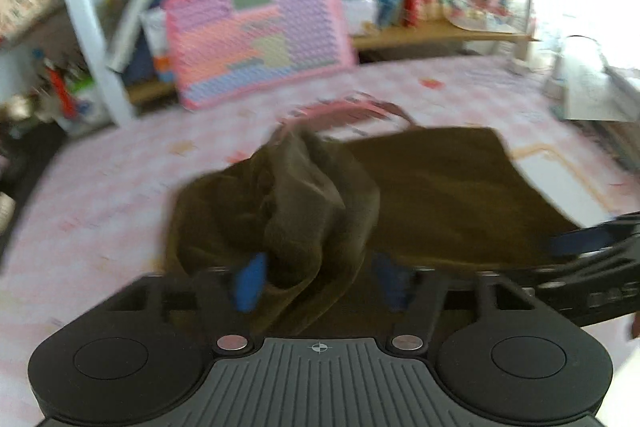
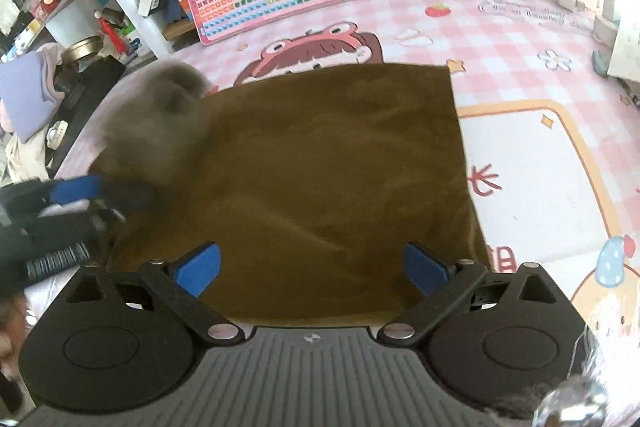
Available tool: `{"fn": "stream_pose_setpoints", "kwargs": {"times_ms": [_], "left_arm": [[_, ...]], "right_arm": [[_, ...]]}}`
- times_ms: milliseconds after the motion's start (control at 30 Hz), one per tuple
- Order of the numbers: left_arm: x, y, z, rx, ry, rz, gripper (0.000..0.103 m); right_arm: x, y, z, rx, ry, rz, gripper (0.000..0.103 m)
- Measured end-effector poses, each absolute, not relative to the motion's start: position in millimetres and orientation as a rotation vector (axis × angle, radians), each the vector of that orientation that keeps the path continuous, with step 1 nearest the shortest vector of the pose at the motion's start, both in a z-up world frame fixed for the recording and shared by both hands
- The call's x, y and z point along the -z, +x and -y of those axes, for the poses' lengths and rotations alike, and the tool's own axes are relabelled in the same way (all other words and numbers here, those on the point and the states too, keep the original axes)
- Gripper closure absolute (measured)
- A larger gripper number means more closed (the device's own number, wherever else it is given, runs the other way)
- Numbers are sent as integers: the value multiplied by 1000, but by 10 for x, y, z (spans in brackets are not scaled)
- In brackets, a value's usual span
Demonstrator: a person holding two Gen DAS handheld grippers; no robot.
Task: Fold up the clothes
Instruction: 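Open the left gripper to release the leg end onto the trousers, then press the folded trousers flat with both open grippers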
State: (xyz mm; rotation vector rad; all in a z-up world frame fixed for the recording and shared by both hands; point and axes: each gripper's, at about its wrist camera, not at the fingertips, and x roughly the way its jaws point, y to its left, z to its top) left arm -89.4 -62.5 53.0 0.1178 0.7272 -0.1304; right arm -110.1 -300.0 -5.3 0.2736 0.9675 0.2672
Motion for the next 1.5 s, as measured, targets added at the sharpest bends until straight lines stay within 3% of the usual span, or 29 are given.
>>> {"fn": "stream_pose_setpoints", "kwargs": {"times_ms": [467,1200,1500], "left_arm": [[-598,-1163,270,9,-332,-704,26],[-666,-1256,151,-43,-321,-690,25],[-589,-1135,-158,-51,-378,-714,25]], "right_arm": [[111,-902,3020,-417,291,-1002,5],[99,-742,2941,-468,351,-1008,5],[244,-562,2810,-444,439,-1093,4]]}}
